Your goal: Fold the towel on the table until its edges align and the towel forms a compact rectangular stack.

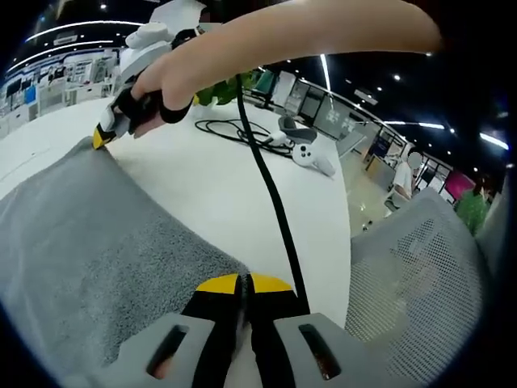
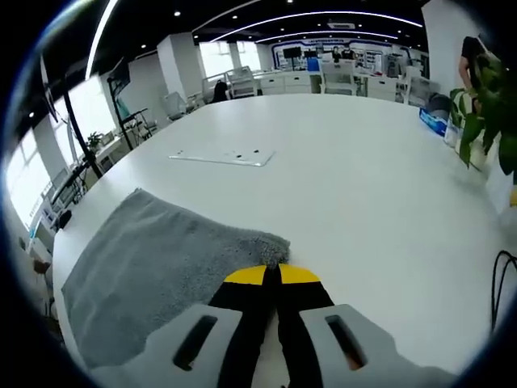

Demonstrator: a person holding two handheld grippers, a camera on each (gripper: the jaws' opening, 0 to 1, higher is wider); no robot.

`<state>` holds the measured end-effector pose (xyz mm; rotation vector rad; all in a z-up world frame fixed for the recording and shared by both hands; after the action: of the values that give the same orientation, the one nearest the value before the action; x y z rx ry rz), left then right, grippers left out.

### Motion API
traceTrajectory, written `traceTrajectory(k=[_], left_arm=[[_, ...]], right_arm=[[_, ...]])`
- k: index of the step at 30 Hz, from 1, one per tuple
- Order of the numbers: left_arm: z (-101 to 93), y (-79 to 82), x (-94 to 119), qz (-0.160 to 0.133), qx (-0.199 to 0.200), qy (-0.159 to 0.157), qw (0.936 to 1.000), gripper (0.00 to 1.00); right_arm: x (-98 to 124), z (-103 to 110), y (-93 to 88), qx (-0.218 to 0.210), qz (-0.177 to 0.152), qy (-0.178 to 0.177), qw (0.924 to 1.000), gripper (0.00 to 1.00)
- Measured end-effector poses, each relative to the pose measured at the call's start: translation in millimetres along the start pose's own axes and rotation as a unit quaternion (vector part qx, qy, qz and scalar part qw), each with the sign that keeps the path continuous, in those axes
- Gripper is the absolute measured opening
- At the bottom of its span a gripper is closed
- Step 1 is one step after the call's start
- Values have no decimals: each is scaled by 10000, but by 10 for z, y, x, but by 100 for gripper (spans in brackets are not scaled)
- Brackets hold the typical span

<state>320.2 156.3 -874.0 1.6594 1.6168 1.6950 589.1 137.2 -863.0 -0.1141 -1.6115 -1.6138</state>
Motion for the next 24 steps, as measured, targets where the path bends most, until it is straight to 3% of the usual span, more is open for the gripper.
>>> traceTrajectory(k=[8, 24], left_arm=[[8, 84, 146, -187, 185, 90, 9996, 4], [34, 282, 553, -637, 323, 333, 9969, 4]], right_arm=[[86, 100, 152, 233, -132, 233, 9994, 1], [115, 233, 468, 102, -440, 559, 9974, 1]])
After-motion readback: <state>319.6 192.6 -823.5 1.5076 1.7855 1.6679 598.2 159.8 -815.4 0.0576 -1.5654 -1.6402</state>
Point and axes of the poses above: the point that each gripper's makers call its tool centre point, and the gripper's own axes: x roughly backward along the fingers, z roughly to its left, y roughly out of its top, the point moved 3 cm from there along x, roughly backward along the fingers, and after that the axes turned 3 degrees about -z, right-handed, at the moved point
